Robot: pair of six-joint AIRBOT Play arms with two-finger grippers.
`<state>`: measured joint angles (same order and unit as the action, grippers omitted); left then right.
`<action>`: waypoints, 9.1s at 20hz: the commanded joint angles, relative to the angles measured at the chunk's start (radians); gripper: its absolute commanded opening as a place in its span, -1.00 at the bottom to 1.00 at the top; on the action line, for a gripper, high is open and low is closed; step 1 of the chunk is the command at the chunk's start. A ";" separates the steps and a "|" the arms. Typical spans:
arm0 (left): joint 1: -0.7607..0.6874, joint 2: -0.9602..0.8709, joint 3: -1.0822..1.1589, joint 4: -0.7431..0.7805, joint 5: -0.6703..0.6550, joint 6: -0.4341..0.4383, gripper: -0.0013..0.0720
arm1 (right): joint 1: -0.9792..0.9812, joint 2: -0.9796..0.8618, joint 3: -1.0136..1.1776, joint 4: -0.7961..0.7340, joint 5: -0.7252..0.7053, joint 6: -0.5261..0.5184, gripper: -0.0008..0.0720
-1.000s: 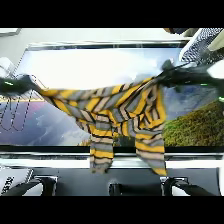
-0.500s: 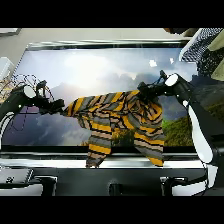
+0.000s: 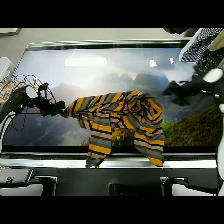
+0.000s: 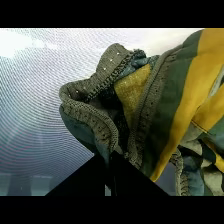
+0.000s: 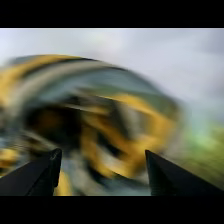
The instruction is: Fold the clothes and pants, and hang the long-sleeved shirts on hangers.
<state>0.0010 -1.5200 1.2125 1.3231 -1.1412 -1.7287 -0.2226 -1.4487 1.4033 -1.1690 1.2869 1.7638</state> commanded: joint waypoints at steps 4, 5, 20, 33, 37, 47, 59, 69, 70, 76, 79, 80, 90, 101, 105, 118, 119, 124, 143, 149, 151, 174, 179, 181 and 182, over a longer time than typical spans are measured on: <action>0.000 -0.001 0.000 0.000 -0.022 0.000 -0.92 | -0.159 0.076 -0.325 0.092 0.055 -0.187 0.67; 0.000 -0.001 0.000 0.000 -0.023 0.000 -0.92 | -0.159 0.076 -0.377 0.121 0.016 -0.212 0.67; -0.002 0.000 0.000 -0.013 -0.019 0.002 -0.92 | -0.029 -0.007 -0.587 0.332 -0.285 -0.283 -0.68; 0.127 0.316 -0.349 -0.476 -0.117 0.396 0.51 | -0.040 0.188 -0.580 0.319 -0.185 -0.272 -0.89; -0.059 0.300 -0.484 -0.483 0.037 0.397 0.51 | -0.040 0.188 -0.580 0.320 -0.177 -0.257 -0.89; -0.348 0.093 -0.484 -0.689 0.253 0.377 0.52 | -0.040 0.188 -0.580 0.320 -0.143 -0.245 -0.89; -0.077 0.170 0.145 -0.758 0.117 0.483 -0.93 | -0.041 0.302 -0.143 0.312 -0.225 -0.249 -0.90; 0.455 0.492 0.827 -0.752 0.128 0.339 -0.92 | -0.041 0.450 0.668 0.018 -0.212 -0.146 -0.90; 0.496 0.530 0.827 -0.727 0.128 0.320 -0.92 | -0.041 0.490 0.668 -0.005 -0.224 -0.144 -0.90; 0.589 0.638 0.818 -0.608 0.114 0.258 -0.92 | -0.041 0.614 0.668 -0.055 -0.298 -0.062 -0.90; 0.578 0.606 0.744 -0.609 -0.023 0.258 -0.92 | -0.040 0.539 0.644 -0.022 -0.212 0.018 -0.90; 0.557 0.587 0.697 -0.608 -0.068 0.258 -0.92 | -0.040 0.490 0.632 0.003 -0.168 0.031 -0.89; 0.146 0.148 0.077 -0.436 0.182 0.262 -0.92 | 0.072 -0.314 0.542 0.176 0.084 0.051 -0.89; 0.027 -0.098 0.080 -0.472 0.476 0.261 -0.90 | 0.201 -0.546 0.542 0.190 -0.398 0.168 -0.40; 0.059 -0.074 0.096 -0.478 0.364 0.261 0.54 | 0.164 -0.504 0.542 0.188 -0.201 0.145 0.17; 0.293 0.298 -0.255 -0.355 -0.055 0.278 0.53 | -0.109 0.031 -0.161 0.168 0.220 -0.314 0.21; 0.285 0.311 -0.301 -0.365 -0.055 0.278 0.53 | -0.109 0.067 -0.270 0.184 0.183 -0.337 0.21; 0.244 0.333 -0.369 -0.381 -0.052 0.278 0.53 | -0.108 0.145 -0.650 0.397 0.011 -0.478 0.20; 0.200 0.333 -0.420 -0.381 -0.107 0.262 0.53 | -0.004 0.060 -0.842 0.659 -0.304 -0.678 -0.89; 0.000 0.324 -0.541 -0.381 0.017 0.199 0.53 | -0.004 0.139 -0.842 0.659 -0.290 -0.649 -0.89; -0.056 0.303 -0.549 -0.383 0.058 0.168 0.53 | -0.004 0.162 -0.842 0.659 -0.283 -0.641 -0.89; -0.040 0.603 0.192 -0.466 0.226 0.345 -0.92 | -0.004 0.573 -0.062 0.680 -0.177 -0.547 -0.90; 0.049 0.759 0.478 -0.375 0.235 0.341 -0.92 | -0.004 0.709 0.266 0.595 -0.269 -0.406 -0.90; 0.056 0.801 0.505 -0.376 0.246 0.338 -0.92 | -0.004 0.752 0.333 0.533 -0.323 -0.352 -0.90; 0.056 0.815 0.505 -0.375 0.252 0.320 -0.92 | -0.004 0.766 0.352 0.499 -0.352 -0.323 -0.90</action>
<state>0.0364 -0.7666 1.6485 0.9203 -0.9089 -1.3903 -0.2272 -0.7399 1.6424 -0.5743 1.0187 1.3426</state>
